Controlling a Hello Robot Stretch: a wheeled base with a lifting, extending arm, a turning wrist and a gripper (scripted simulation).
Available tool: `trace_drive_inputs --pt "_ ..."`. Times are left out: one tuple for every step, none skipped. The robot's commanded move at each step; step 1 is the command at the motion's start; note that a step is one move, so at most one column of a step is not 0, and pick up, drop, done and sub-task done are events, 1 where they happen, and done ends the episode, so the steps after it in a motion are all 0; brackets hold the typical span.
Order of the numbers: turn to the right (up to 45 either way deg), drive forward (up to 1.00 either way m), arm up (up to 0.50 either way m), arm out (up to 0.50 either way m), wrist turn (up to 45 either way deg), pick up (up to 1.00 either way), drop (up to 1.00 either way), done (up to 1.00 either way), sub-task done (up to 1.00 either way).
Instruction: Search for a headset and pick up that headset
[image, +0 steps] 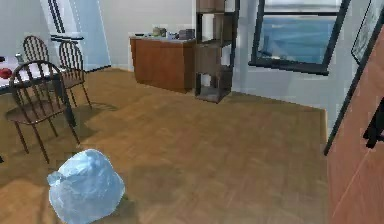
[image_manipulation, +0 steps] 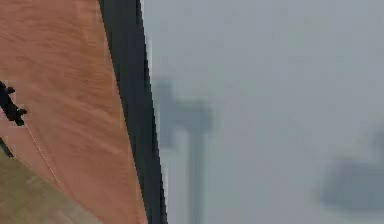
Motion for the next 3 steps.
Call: trace_drive_inputs --pt "-45.0 0.00 0.00 0.00 0.0 0.00 0.00 0.00 0.00" --pt "-15.0 0.00 0.00 0.00 0.0 0.00 0.00 0.00 0.00" --pt "0.0 0.75 0.00 0.00 0.0 0.00 0.00 0.00 0.00"
